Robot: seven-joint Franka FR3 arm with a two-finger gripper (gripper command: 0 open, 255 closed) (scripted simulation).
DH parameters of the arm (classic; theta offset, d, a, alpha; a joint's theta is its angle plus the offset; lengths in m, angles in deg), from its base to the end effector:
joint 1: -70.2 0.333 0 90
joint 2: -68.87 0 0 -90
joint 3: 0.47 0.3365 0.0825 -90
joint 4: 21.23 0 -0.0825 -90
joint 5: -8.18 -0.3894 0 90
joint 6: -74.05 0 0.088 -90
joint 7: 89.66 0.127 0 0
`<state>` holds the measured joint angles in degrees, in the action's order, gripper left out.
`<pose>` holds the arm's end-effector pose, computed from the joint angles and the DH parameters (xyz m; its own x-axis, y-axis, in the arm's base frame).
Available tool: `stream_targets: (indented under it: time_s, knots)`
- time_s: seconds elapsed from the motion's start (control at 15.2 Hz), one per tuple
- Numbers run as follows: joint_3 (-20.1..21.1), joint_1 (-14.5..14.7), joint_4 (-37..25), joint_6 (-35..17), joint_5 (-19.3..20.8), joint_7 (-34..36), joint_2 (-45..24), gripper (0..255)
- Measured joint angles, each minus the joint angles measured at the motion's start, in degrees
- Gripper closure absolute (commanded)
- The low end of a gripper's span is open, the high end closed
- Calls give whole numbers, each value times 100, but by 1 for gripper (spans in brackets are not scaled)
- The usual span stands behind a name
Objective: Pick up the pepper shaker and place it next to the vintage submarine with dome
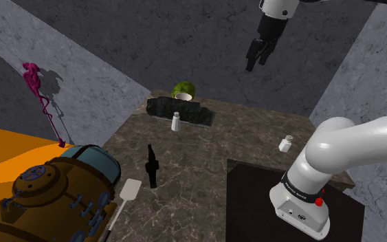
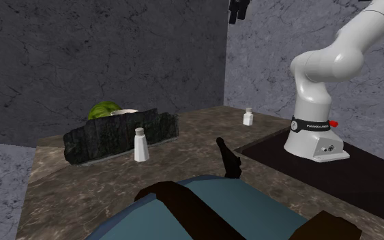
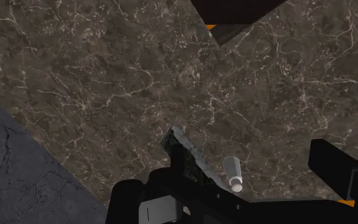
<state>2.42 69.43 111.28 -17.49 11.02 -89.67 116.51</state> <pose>0.2896 0.0105 0.6218 0.9930 0.0262 0.1153 0.0163 -0.9961 0.0865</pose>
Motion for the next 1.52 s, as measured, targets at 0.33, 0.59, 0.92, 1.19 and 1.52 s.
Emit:
stream_targets:
  time_s: [0.33,0.59,0.92,1.19,1.52]
  knots:
    - [-47,25,175,-584,-23,-67,-433,0]
    - [-83,68,358,-1264,-70,-144,-955,0]
    - [-121,120,379,-2163,-135,-261,-1860,0]
    - [-121,173,255,-2848,-204,-339,-2692,0]
    - [-126,227,-59,-3568,-299,-489,-3754,0]
